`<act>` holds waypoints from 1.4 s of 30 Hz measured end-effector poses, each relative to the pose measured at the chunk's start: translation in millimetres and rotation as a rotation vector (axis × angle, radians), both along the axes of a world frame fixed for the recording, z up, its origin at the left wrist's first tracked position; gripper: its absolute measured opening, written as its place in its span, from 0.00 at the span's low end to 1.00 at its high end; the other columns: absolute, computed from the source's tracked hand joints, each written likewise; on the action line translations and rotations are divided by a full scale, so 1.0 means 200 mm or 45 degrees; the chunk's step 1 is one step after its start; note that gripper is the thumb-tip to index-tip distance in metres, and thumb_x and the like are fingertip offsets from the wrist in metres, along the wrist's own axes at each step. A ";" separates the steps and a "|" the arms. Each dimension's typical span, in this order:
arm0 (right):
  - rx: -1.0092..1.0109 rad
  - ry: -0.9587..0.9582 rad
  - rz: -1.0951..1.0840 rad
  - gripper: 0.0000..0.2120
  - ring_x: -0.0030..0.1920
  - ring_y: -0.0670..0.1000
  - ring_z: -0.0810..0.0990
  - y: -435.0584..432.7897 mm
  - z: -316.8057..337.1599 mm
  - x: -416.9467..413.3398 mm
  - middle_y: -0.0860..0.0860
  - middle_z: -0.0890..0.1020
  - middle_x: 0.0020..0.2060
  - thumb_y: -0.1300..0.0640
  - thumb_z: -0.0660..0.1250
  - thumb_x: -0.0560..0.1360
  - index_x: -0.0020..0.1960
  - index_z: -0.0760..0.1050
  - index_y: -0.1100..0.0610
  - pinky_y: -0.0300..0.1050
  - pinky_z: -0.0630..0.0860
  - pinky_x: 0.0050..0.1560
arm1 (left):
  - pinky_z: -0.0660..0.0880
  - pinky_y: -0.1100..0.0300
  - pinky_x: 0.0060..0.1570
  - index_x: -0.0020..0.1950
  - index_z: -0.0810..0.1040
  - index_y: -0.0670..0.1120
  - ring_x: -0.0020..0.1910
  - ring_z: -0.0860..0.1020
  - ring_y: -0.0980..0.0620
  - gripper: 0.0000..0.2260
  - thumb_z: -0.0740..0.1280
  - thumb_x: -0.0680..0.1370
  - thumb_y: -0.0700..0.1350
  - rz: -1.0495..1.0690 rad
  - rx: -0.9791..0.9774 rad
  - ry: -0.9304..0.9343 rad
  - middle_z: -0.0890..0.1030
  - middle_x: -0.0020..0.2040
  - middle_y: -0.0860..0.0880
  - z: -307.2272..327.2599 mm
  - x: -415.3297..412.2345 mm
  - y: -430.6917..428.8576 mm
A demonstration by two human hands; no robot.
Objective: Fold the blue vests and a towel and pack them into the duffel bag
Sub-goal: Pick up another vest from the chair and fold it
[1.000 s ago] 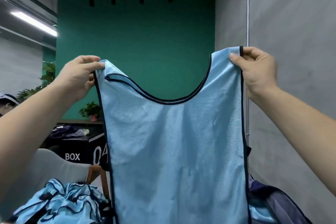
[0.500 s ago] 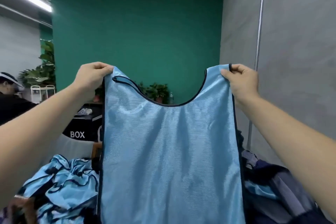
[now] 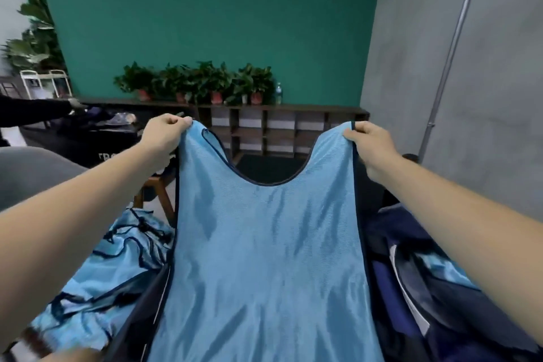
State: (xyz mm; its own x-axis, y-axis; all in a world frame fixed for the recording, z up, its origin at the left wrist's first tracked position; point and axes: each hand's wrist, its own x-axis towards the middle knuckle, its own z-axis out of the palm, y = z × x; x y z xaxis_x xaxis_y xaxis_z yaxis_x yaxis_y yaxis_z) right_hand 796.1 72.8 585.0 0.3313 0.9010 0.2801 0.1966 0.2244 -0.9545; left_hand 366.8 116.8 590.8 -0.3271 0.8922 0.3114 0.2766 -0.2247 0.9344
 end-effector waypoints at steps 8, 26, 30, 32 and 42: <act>-0.225 -0.084 -0.006 0.06 0.50 0.54 0.84 0.20 -0.34 0.06 0.55 0.87 0.53 0.60 0.70 0.82 0.55 0.84 0.54 0.48 0.79 0.45 | 0.79 0.49 0.55 0.45 0.83 0.43 0.49 0.81 0.47 0.13 0.76 0.78 0.53 -0.020 -0.205 -0.085 0.84 0.47 0.46 -0.54 -0.03 0.26; -0.516 0.162 0.000 0.09 0.47 0.55 0.87 0.77 -0.63 0.13 0.57 0.87 0.52 0.63 0.65 0.84 0.56 0.84 0.56 0.46 0.82 0.40 | 0.75 0.60 0.48 0.47 0.81 0.49 0.48 0.78 0.55 0.05 0.71 0.82 0.48 0.041 -0.162 0.111 0.83 0.50 0.52 -0.78 0.07 0.81; -0.518 0.225 -0.016 0.10 0.48 0.54 0.87 0.85 -0.65 0.15 0.56 0.87 0.51 0.64 0.65 0.84 0.58 0.84 0.56 0.46 0.83 0.40 | 0.74 0.62 0.48 0.43 0.79 0.53 0.47 0.79 0.59 0.08 0.71 0.82 0.49 0.053 -0.128 0.121 0.83 0.48 0.56 -0.77 0.12 0.91; -0.533 0.218 -0.023 0.09 0.50 0.55 0.87 0.88 -0.67 0.16 0.56 0.87 0.52 0.64 0.66 0.84 0.58 0.84 0.56 0.48 0.83 0.43 | 0.73 0.62 0.46 0.45 0.80 0.52 0.46 0.78 0.59 0.07 0.71 0.82 0.50 0.064 -0.133 0.128 0.82 0.48 0.56 -0.78 0.13 0.95; -0.880 -0.449 0.030 0.10 0.54 0.55 0.82 0.81 -0.71 0.22 0.56 0.82 0.54 0.58 0.70 0.81 0.61 0.78 0.60 0.50 0.82 0.53 | 0.75 0.50 0.63 0.72 0.73 0.51 0.62 0.80 0.47 0.26 0.78 0.77 0.52 -0.118 -0.444 0.396 0.81 0.62 0.50 -0.88 0.10 0.85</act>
